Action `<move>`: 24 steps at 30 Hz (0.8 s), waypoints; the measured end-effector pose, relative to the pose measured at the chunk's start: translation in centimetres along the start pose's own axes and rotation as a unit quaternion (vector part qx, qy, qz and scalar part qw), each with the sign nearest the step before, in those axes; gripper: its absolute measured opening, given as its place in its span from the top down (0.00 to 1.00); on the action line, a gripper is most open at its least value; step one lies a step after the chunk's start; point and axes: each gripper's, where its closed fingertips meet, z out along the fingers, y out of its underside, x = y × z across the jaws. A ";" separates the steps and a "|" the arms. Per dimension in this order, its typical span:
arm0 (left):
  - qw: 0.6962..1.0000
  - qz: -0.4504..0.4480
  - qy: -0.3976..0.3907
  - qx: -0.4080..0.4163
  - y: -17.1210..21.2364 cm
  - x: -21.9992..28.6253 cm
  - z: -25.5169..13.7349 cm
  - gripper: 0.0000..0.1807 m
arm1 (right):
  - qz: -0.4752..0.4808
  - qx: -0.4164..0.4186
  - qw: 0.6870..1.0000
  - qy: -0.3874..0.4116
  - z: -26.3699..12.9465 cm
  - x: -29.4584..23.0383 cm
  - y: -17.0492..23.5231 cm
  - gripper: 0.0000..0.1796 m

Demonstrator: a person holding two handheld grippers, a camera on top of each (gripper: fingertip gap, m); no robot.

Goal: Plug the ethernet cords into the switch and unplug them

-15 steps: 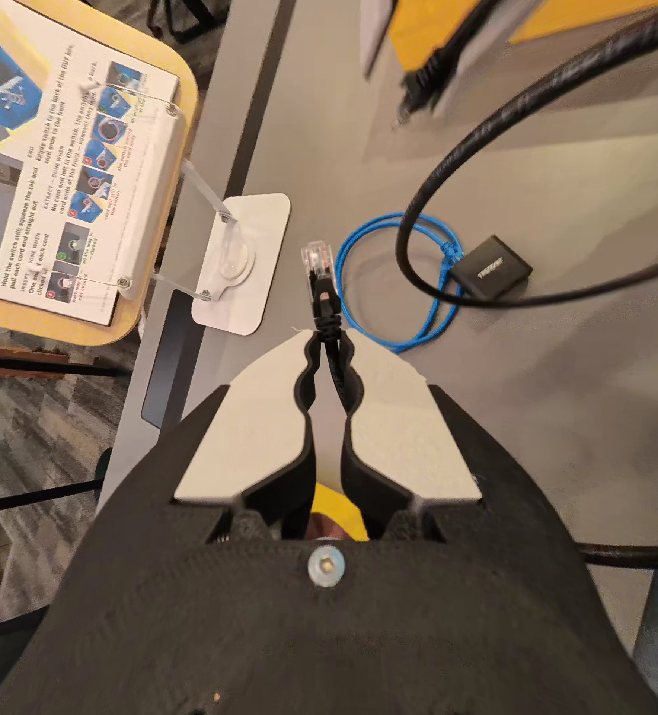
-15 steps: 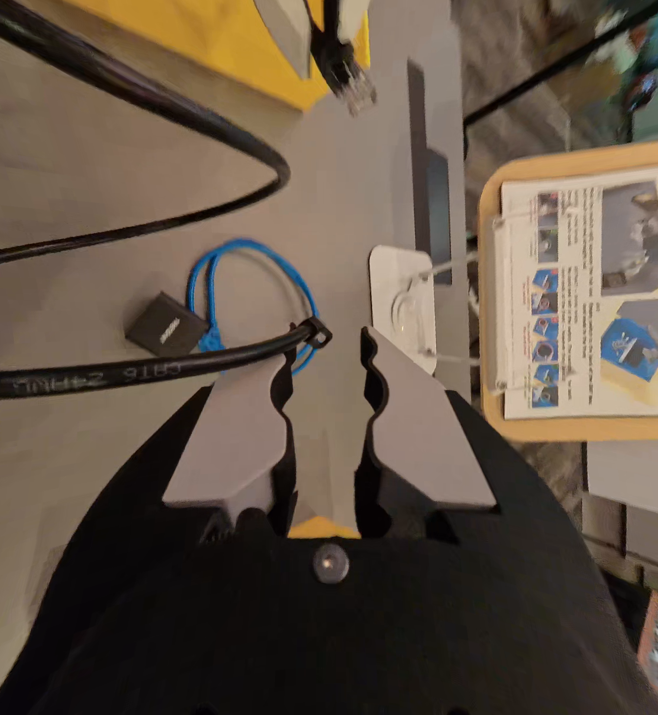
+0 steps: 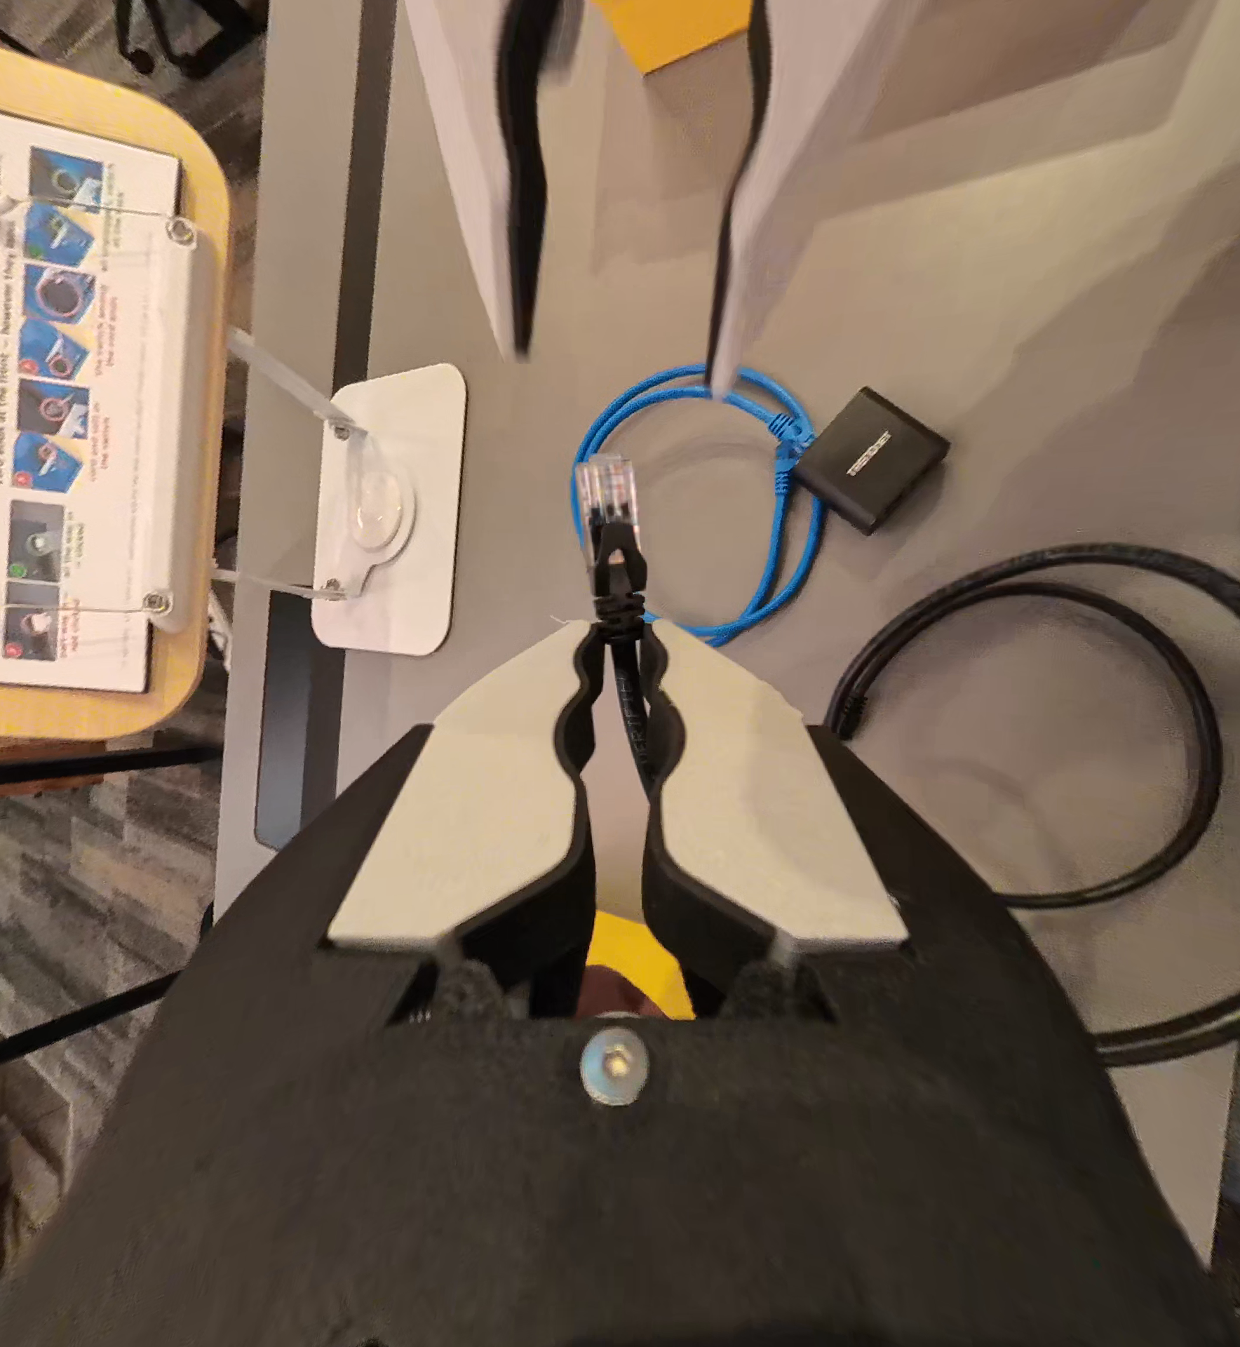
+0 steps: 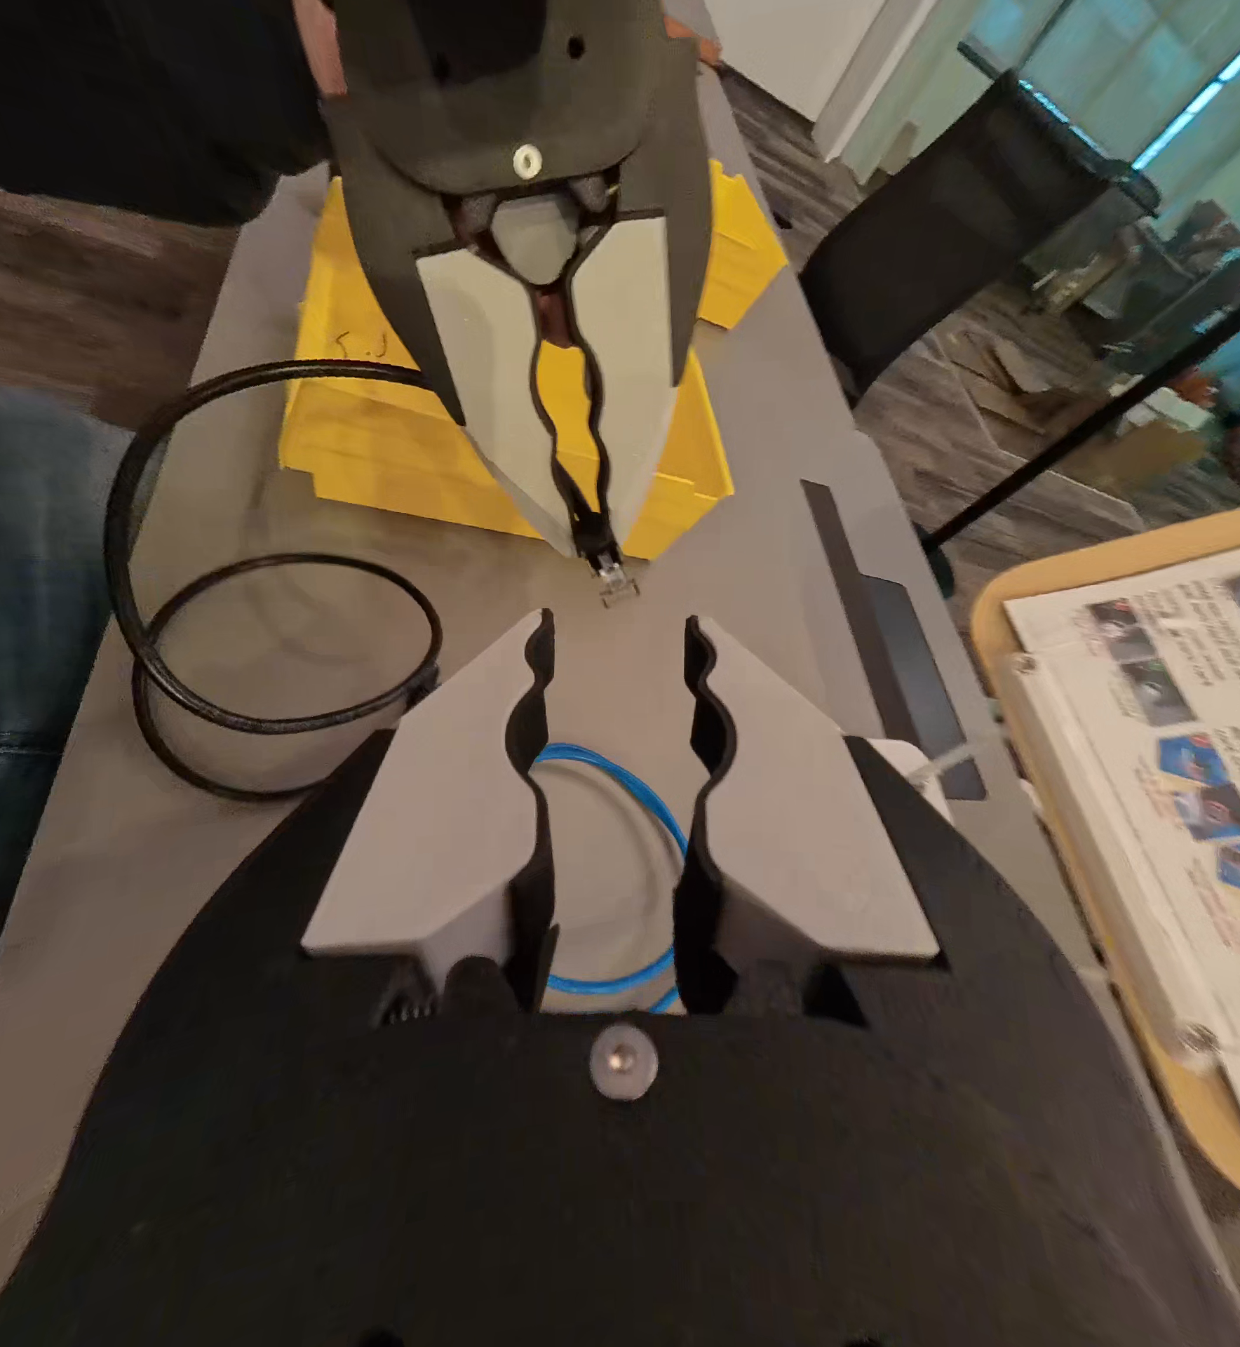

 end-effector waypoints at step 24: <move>0.981 -0.050 0.007 0.187 -5.7 -2.1 -2.2 0.72 | 0.275 0.293 0.910 -0.099 0.7 0.8 -0.9 0.94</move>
